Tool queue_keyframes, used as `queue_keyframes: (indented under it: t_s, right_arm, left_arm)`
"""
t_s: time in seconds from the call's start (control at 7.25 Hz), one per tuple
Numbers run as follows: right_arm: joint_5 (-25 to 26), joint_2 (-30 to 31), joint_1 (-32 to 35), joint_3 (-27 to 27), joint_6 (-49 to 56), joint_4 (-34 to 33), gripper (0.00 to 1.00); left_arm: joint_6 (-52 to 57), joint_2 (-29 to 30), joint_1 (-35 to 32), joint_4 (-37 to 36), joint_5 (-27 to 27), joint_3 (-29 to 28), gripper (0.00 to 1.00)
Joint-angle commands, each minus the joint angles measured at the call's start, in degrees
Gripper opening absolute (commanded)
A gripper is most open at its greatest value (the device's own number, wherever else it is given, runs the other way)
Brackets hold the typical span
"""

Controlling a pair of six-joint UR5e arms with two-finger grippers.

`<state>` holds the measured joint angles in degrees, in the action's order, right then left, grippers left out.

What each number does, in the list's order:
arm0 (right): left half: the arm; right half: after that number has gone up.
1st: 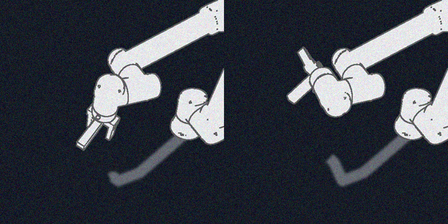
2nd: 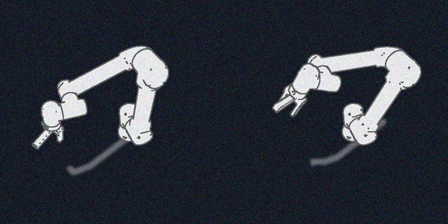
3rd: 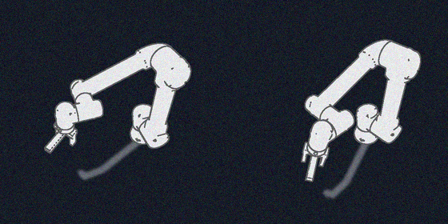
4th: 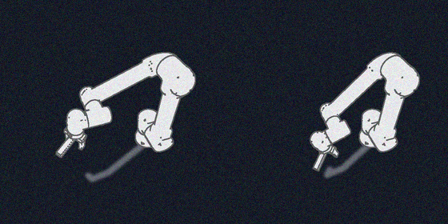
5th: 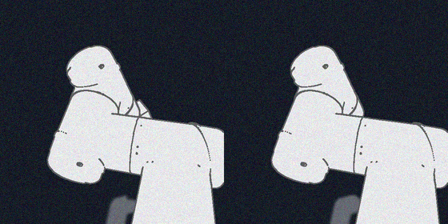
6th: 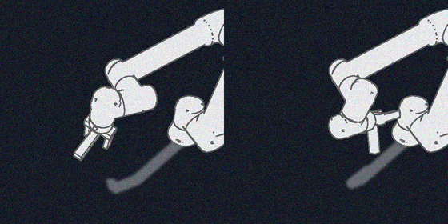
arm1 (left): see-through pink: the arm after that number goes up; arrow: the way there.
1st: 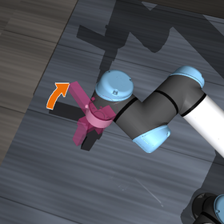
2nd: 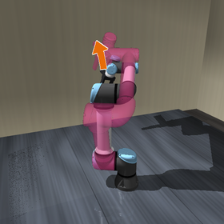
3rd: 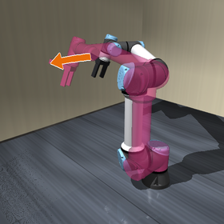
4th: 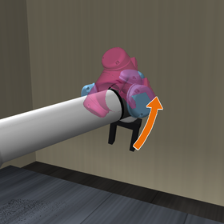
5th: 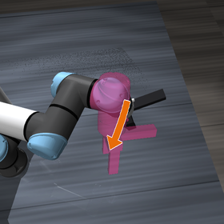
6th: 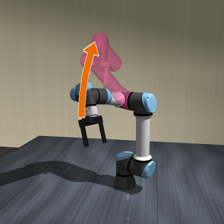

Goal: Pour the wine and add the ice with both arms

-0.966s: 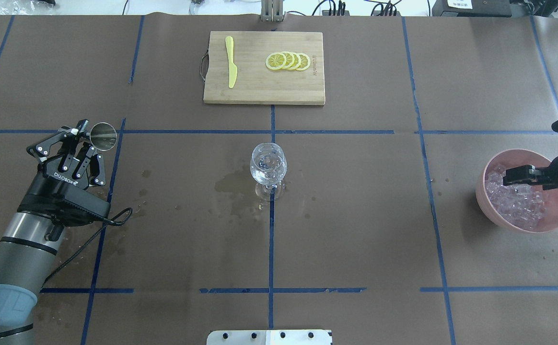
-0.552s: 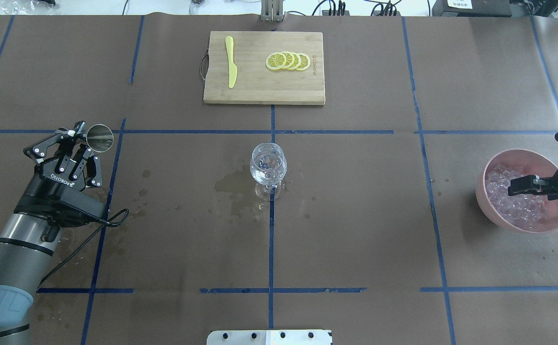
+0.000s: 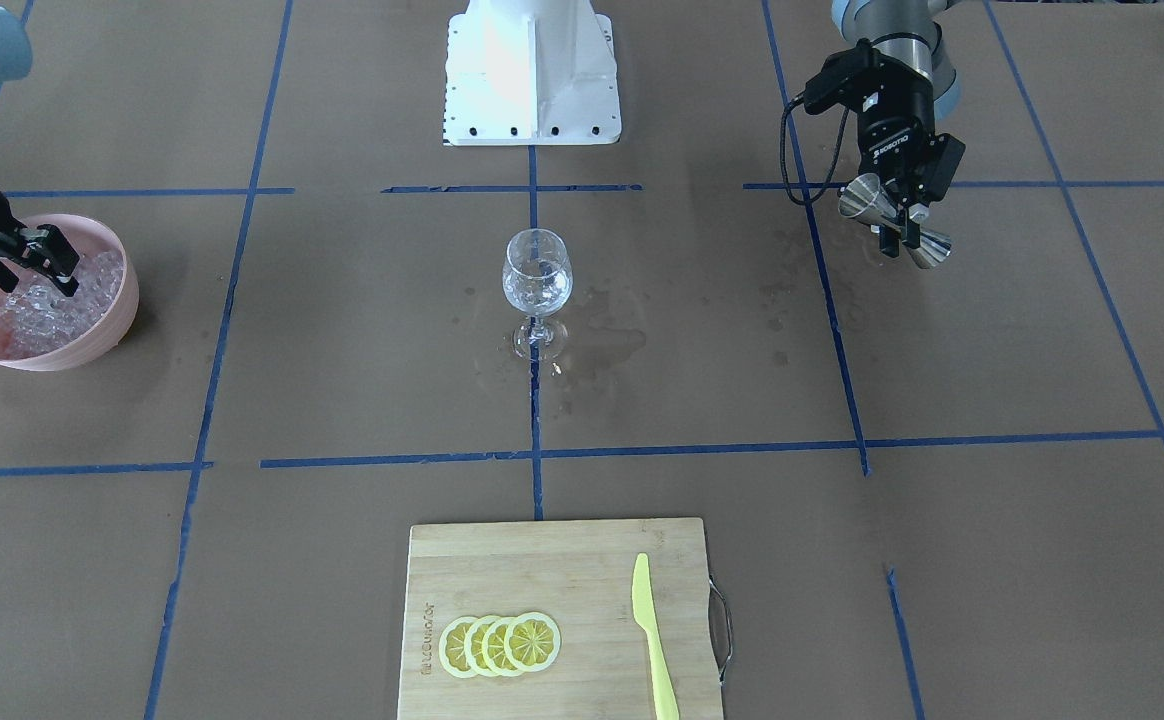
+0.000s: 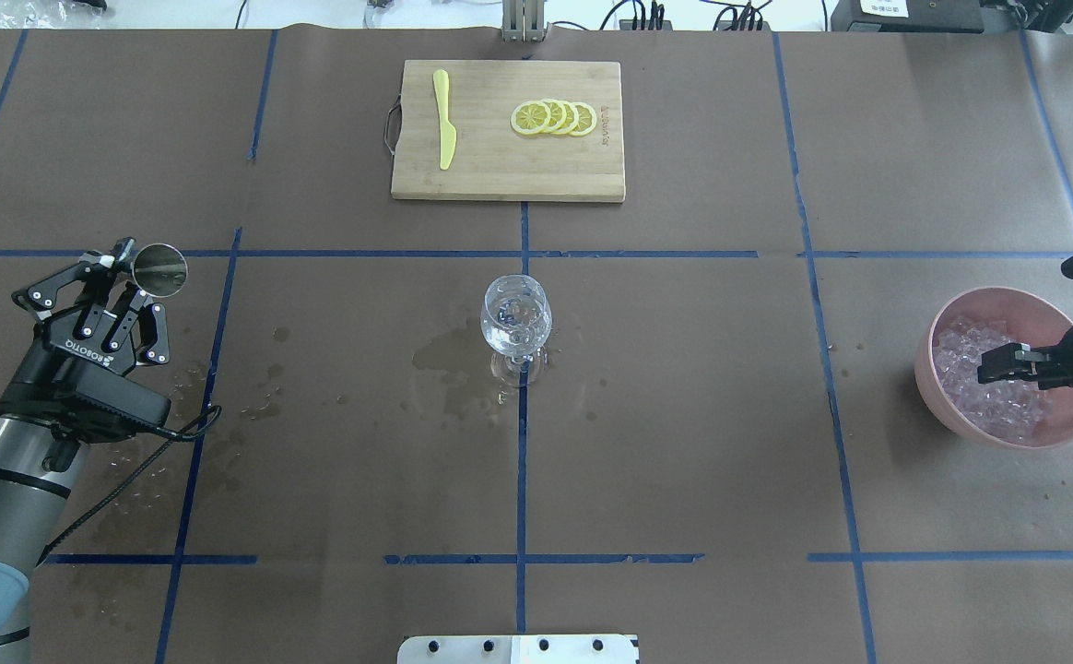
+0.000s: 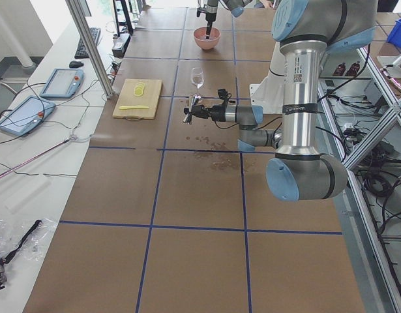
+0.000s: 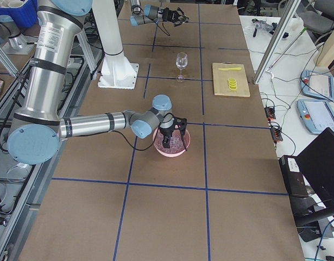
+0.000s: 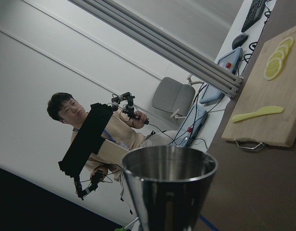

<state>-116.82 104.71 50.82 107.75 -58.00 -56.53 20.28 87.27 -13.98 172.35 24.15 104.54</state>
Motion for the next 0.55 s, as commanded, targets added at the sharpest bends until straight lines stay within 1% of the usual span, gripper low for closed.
queue_keyframes:
  t_s: [0.0,0.28,0.41]
  right_arm:
    - [0.3,-0.2,0.0,-0.1,0.1,-0.1,0.61]
    - [0.3,-0.2,0.0,0.0,0.1,0.0,0.39]
    - [0.3,-0.2,0.1,0.1,0.1,0.0,0.26]
  left_arm:
    - [-0.1,-0.2,0.0,1.6,0.0,-0.7,0.00]
    - [-1.1,-0.2,0.0,2.0,0.0,-1.2,0.00]
    - [-5.2,-0.8,0.1,2.0,0.0,-1.2,0.00]
